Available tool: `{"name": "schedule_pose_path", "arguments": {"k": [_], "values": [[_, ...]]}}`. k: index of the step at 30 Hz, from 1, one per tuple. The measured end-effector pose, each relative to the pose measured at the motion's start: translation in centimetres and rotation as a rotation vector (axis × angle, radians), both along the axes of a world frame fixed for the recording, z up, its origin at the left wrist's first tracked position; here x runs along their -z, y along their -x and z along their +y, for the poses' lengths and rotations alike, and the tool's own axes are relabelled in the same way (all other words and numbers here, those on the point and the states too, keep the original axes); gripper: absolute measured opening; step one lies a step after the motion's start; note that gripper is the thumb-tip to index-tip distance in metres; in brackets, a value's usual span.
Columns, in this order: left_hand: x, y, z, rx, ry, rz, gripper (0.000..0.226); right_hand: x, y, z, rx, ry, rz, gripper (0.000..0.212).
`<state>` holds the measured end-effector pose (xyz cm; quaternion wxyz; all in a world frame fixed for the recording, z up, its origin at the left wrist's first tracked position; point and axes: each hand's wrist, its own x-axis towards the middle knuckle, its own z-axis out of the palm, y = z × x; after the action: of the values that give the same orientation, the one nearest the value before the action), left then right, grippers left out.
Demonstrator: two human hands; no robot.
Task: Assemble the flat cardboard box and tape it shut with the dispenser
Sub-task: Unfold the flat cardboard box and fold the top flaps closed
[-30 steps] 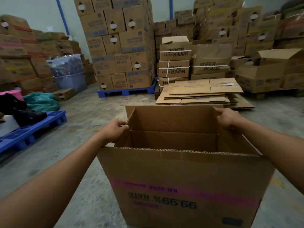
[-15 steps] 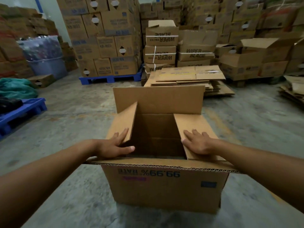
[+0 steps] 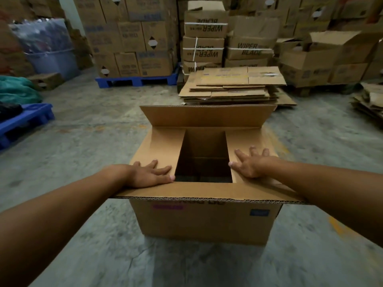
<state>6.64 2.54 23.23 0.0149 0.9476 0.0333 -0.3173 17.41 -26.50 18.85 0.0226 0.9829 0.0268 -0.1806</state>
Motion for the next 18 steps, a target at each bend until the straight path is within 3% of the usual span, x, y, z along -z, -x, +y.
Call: {"name": "schedule_pose_path", "arguments": {"k": [2, 4, 6, 7, 10, 14, 18], "values": [[-0.5, -0.1, -0.3, 0.003, -0.018, 0.007, 0.069, -3.3, 0.1, 0.9, -0.062, -0.018, -0.161, 0.062], [-0.7, -0.3, -0.4, 0.017, -0.036, 0.029, 0.071, -6.3, -0.6, 2.2, -0.163, -0.135, -0.538, 0.039], [-0.6, -0.7, -0.2, 0.031, -0.054, 0.059, 0.074, -8.6, -2.1, 3.4, -0.244, -0.199, -0.856, 0.039], [-0.5, -1.0, -0.1, 0.033, -0.059, 0.070, 0.077, -9.4, -3.1, 3.7, -0.250, -0.222, -0.895, 0.049], [-0.5, -1.5, 0.1, 0.033, -0.060, 0.096, 0.082, -10.5, -5.7, 4.3, -0.203, -0.239, -0.689, 0.067], [-1.1, -2.0, 0.0, 0.006, -0.019, 0.120, 0.083, -7.9, -7.7, 3.8, -0.139, -0.109, -0.443, 0.066], [-3.6, -2.5, -0.4, -0.067, 0.192, 0.179, 0.113, -6.5, -7.3, 4.6, -0.123, -0.106, -0.123, 0.079]]}}
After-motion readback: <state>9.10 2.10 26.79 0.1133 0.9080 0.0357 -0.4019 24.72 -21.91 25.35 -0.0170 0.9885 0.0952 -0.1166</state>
